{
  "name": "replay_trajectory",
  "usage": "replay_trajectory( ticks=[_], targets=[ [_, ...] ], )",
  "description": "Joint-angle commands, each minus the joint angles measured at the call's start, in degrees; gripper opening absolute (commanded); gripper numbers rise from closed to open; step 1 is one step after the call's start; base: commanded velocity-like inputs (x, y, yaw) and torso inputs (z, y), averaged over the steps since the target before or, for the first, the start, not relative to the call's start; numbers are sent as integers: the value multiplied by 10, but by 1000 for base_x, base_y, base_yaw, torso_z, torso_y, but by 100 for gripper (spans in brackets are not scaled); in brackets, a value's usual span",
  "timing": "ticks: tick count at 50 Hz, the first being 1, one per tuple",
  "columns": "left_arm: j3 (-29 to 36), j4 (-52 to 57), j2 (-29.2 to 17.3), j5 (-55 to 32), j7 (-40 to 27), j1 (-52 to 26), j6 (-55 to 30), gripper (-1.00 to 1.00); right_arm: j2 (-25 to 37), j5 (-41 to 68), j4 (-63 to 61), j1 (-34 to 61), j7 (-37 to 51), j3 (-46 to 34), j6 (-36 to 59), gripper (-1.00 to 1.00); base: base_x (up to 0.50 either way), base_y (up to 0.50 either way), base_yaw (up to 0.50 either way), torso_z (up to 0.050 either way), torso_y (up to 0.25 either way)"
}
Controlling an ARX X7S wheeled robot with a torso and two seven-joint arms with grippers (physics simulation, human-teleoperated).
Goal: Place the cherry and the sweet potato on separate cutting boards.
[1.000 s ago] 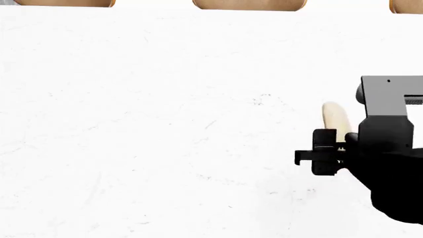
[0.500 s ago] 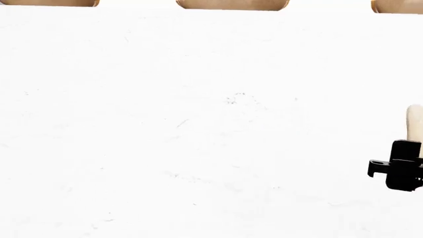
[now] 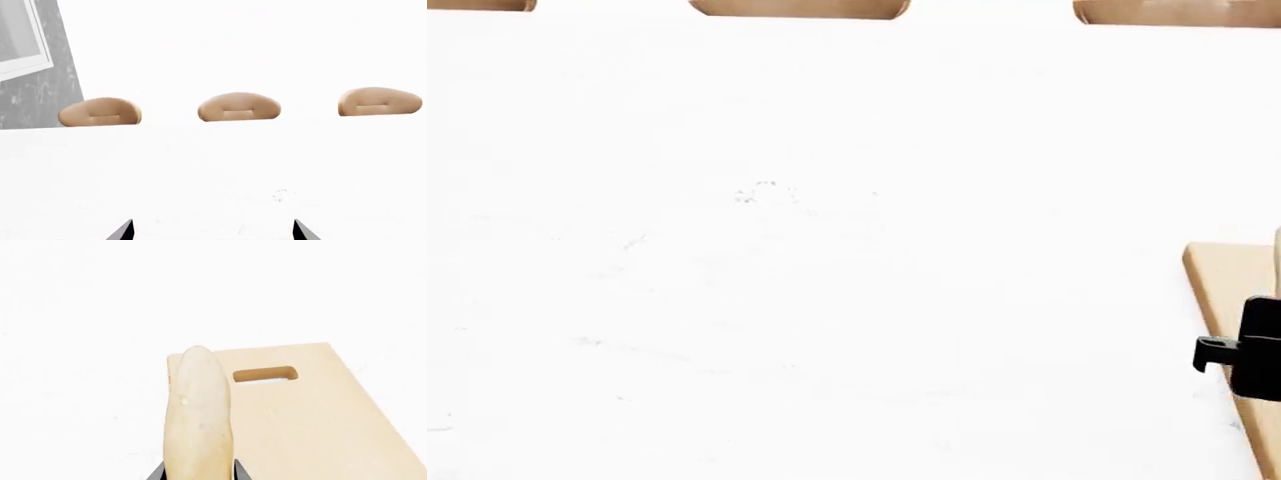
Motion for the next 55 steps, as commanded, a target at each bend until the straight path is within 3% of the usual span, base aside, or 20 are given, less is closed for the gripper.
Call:
replay_trajectory(
  ticks=[1,25,36,37,55],
  targets=[
    [-18,11,14,-15,23,8,10,100,-6,-19,-4,2,-17,16,0,-100,-498,-47,0,0,0],
    [-24,15,5,-13,31,26,21,100,-14,-107,53,64,-1,-83,65,-100,-39,-4,0,0,0],
    [-20,16,4,-14,31,25,24,100,-12,-86,60,56,5,-69,71,-100,0,0,0,0,0],
    [-20,17,4,-13,32,26,24,100,-12,-83,61,57,7,-69,75,100,0,0,0,0,0],
    [-14,18,6,-10,35,28,30,100,16,-83,-19,91,21,-34,44,100,0,0,0,0,0]
  ],
)
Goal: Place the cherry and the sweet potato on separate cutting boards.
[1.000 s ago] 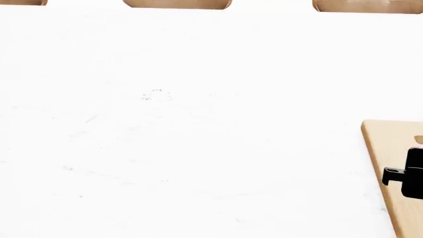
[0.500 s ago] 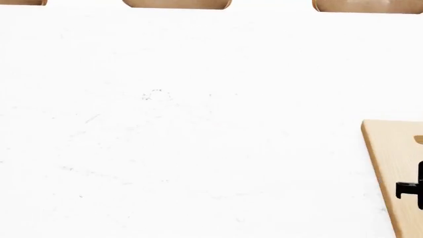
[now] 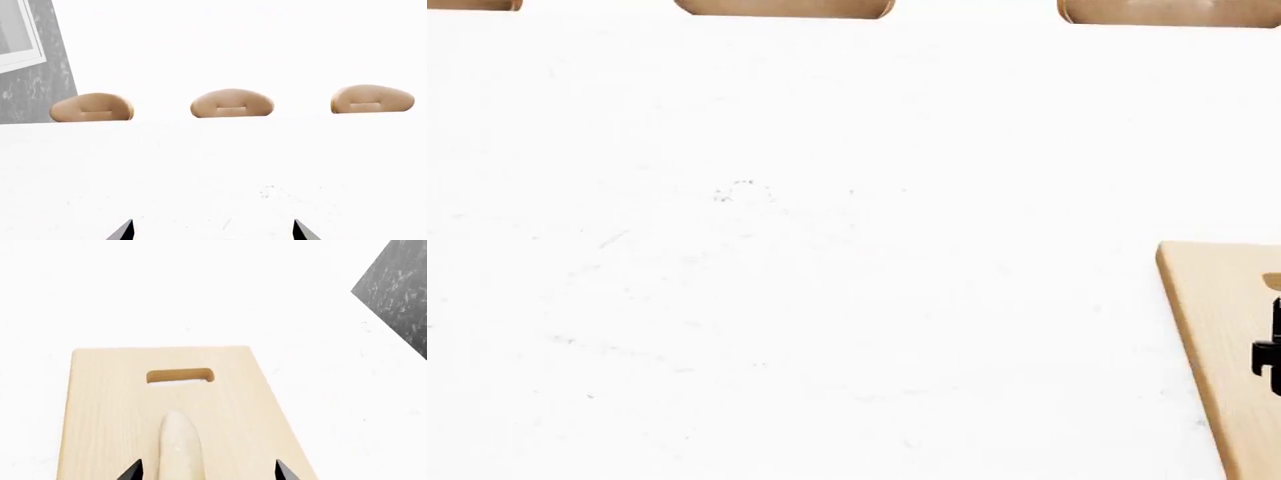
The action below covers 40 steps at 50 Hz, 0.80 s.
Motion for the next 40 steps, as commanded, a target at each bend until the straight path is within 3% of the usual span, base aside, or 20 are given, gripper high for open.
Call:
replay_trajectory(
  ticks=[1,11,19,23,32,40],
  targets=[
    [-19,10,12,-20,24,5,8,100,-2,-17,-43,22,-17,31,-26,100,0,0,0,0,0],
    [-13,0,13,-17,26,-4,10,100,3,28,-113,27,-2,98,-75,100,0,0,0,0,1],
    [3,-15,16,-28,17,-37,6,100,-1,87,-142,87,44,132,-51,100,0,0,0,0,0],
    [23,-30,28,-37,9,-71,1,100,-13,95,-132,126,49,119,-30,100,0,0,0,0,0],
    [60,-61,60,-33,8,-138,-11,100,-83,67,-66,313,31,46,39,100,0,0,0,0,0],
    [56,-69,56,-37,14,-141,-5,100,-112,65,-32,389,21,27,66,100,0,0,0,0,0]
  ],
)
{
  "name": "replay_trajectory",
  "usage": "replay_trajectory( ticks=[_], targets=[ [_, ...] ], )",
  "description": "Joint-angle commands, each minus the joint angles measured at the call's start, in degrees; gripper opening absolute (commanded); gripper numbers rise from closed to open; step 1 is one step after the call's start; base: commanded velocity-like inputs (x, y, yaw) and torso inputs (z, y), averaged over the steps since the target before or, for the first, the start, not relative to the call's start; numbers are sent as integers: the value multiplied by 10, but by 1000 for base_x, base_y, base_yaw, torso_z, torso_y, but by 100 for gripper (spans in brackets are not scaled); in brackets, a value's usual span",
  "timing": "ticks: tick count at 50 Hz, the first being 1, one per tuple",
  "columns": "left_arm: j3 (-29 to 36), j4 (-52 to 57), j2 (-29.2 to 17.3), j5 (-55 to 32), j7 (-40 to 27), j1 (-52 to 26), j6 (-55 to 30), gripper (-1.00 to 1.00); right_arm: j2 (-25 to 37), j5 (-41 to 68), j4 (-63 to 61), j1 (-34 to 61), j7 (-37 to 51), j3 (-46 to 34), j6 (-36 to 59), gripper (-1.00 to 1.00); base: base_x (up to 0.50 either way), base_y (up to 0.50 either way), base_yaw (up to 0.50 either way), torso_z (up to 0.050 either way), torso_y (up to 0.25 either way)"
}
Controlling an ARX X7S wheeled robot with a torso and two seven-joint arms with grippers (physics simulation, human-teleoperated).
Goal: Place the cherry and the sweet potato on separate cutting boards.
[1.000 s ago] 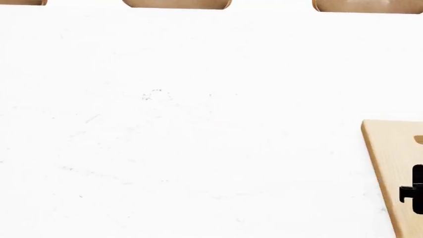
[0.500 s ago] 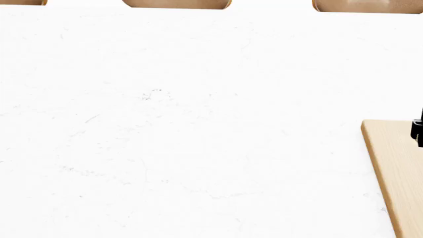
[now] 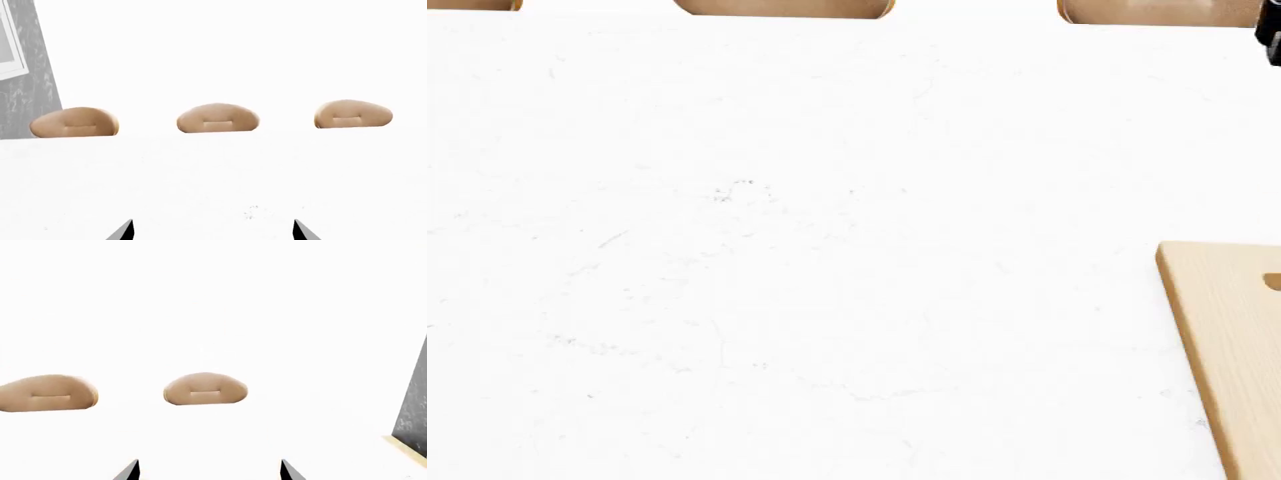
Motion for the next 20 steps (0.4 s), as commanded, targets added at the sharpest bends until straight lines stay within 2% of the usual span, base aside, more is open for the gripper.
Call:
replay_trajectory(
  ticks=[1,7,20],
  targets=[
    [-7,-14,25,-26,25,-28,5,100,-62,-7,52,129,-24,-18,45,100,0,0,0,0,0],
    [20,-35,55,-38,5,-92,2,100,-92,-39,85,169,-67,-50,35,100,0,0,0,0,0],
    [67,-112,89,-9,22,-203,-29,100,-97,-70,96,191,-109,-72,13,100,0,0,0,0,0]
  ],
)
